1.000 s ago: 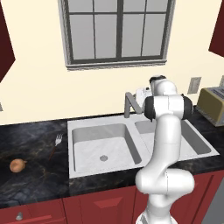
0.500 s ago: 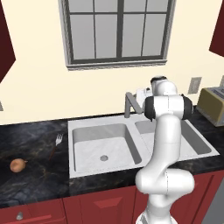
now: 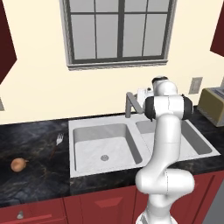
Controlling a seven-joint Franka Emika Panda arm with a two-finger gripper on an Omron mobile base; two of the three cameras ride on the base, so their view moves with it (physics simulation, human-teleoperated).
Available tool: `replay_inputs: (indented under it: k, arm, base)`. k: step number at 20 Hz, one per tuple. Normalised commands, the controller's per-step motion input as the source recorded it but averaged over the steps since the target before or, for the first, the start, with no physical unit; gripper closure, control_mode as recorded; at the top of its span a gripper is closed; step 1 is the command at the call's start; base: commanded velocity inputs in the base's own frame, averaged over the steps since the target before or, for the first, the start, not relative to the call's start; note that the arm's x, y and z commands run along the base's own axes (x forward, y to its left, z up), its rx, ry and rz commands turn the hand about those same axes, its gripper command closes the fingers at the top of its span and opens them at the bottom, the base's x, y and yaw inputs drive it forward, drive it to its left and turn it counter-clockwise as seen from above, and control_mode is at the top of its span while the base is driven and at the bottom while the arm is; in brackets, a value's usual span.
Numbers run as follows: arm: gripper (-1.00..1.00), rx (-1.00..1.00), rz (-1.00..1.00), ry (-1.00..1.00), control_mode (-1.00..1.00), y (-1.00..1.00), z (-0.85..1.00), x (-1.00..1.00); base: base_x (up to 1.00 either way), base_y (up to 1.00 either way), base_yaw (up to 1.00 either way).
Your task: Turn on the sink faucet. Then move the onion from the counter to the sink. Turn off the sink. Move the vegetable from the sink to the pot next to the stove. Finally move the pot to the front left burner.
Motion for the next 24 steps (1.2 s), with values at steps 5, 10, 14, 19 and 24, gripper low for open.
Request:
replay_inputs:
  k: [5,10,14,19,24]
  arm:
    - [1.0,0.02,0.0,0.0,-1.0,-0.74,0.0,0.14]
    - [1.0,0.01,0.0,-0.02,-1.0,-0.71,-0.04,0.15]
    - [1.0,0.01,0.0,-0.06,-1.0,-0.66,-0.07,0.0]
    - [1.0,0.0,0.0,-0.05,-1.0,-0.46,-0.01,-0.08]
    - [1.0,0.0,-0.05,0.0,-1.0,-0.08,0.0,0.06]
  base:
    - [0.0,0.0,0.0]
    - [0.0,0.0,0.0]
    - [0.0,0.0,0.0]
    - [0.0,0.0,0.0]
    - [0.0,0.0,0.0]
